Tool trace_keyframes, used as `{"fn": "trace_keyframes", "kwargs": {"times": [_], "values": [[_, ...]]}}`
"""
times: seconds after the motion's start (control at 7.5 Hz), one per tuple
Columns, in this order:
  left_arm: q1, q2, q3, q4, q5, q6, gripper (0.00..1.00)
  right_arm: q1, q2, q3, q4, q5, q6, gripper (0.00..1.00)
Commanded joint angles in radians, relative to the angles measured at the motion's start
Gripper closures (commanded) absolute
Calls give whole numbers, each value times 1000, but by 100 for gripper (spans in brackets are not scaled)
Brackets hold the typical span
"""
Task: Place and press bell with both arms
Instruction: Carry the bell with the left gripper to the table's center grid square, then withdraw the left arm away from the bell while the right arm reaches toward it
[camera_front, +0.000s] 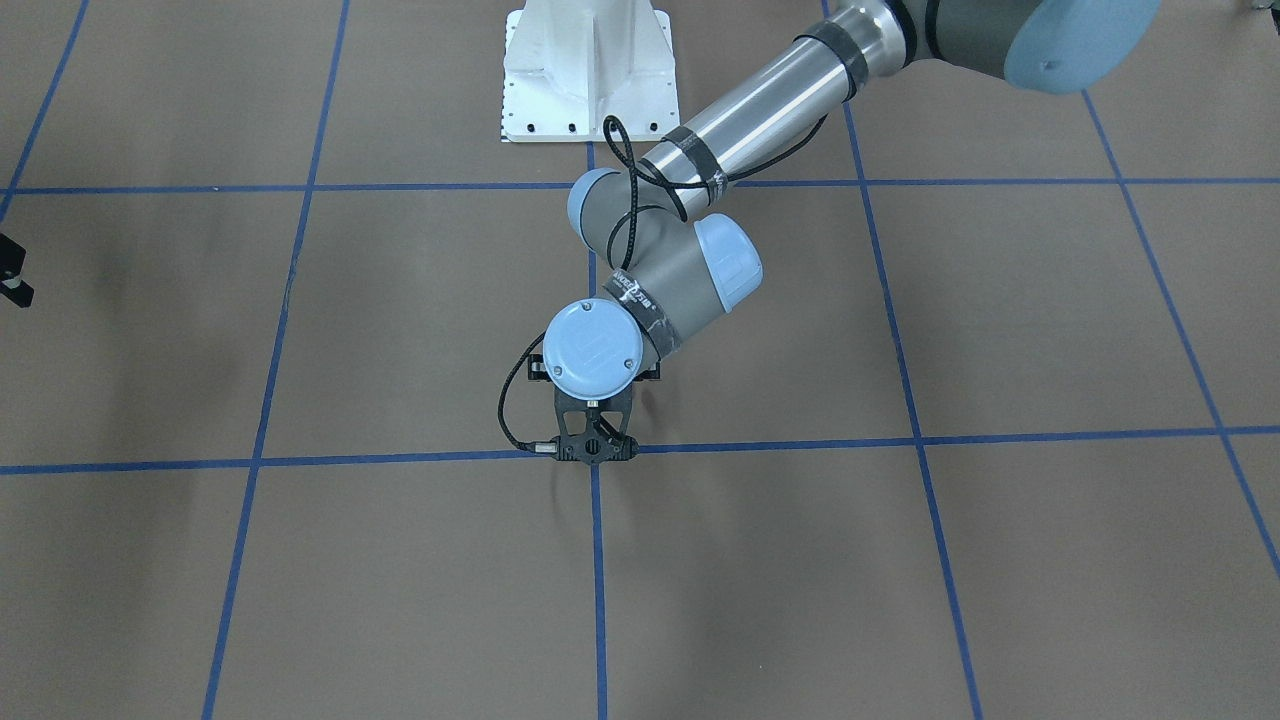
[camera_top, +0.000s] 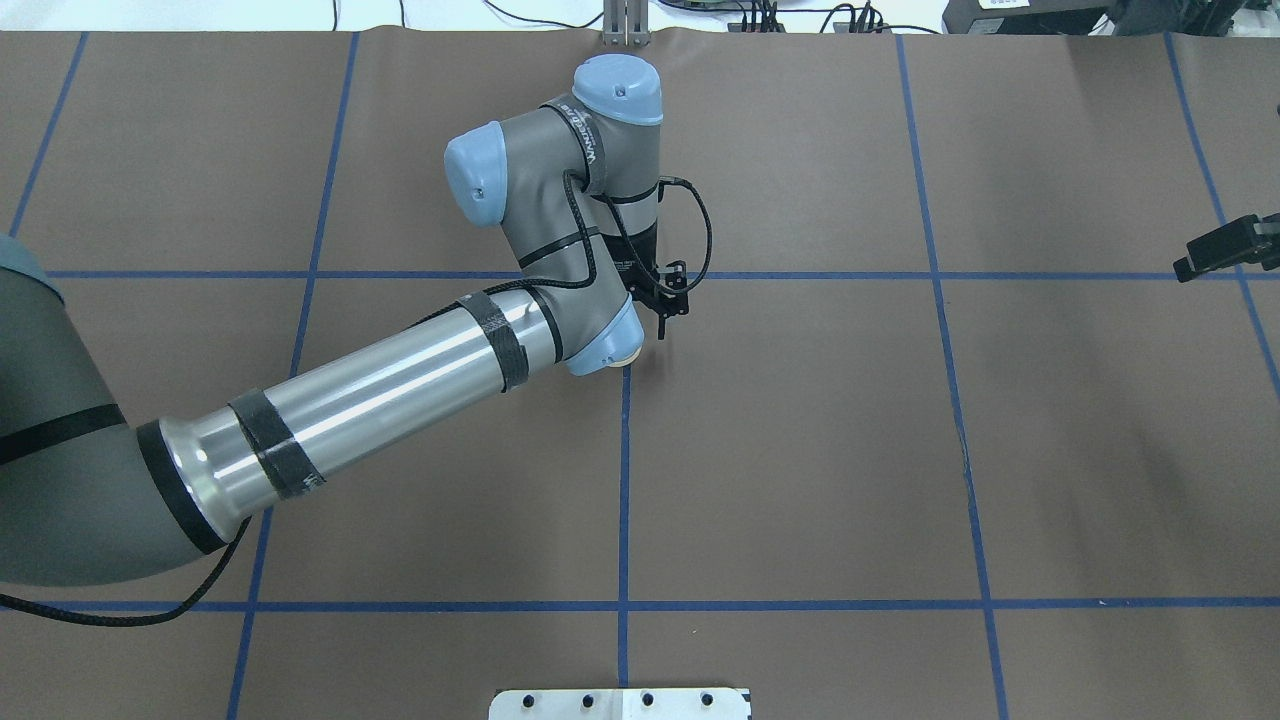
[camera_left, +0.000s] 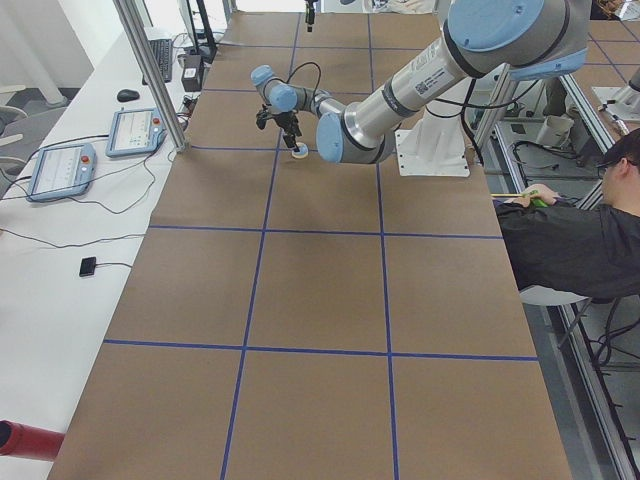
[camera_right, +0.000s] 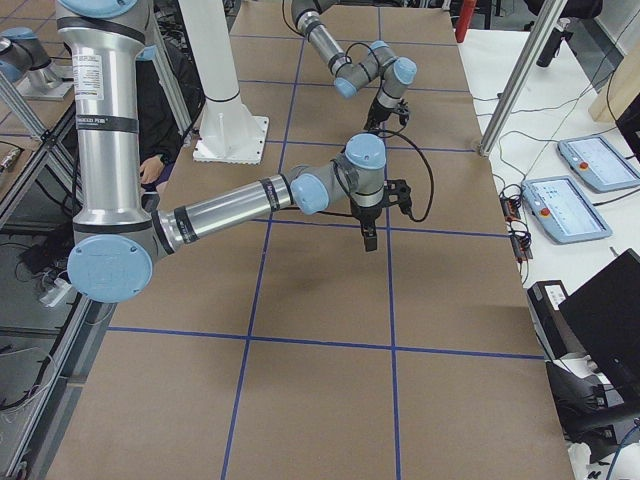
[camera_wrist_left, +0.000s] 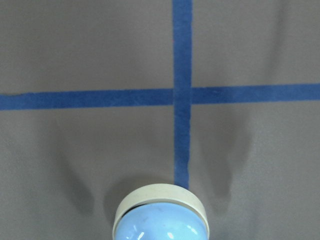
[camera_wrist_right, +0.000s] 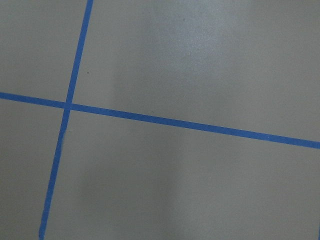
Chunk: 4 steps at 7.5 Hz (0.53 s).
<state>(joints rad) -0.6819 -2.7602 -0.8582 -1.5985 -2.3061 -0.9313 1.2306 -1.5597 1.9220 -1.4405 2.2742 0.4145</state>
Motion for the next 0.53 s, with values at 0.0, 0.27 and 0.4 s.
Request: {"fn": "trace_keyframes", "kwargs": {"times": [0.0, 0.27, 0.4], "values": [[-92, 26, -114, 47, 5, 56, 0, -2, 84, -11, -3, 34, -3, 0], [-196, 138, -303, 182, 5, 246, 0, -16, 121, 3, -4, 60, 7, 0], [-249, 228, -415, 246, 7, 390, 0, -58, 134, 12, -11, 47, 12, 0]]}}
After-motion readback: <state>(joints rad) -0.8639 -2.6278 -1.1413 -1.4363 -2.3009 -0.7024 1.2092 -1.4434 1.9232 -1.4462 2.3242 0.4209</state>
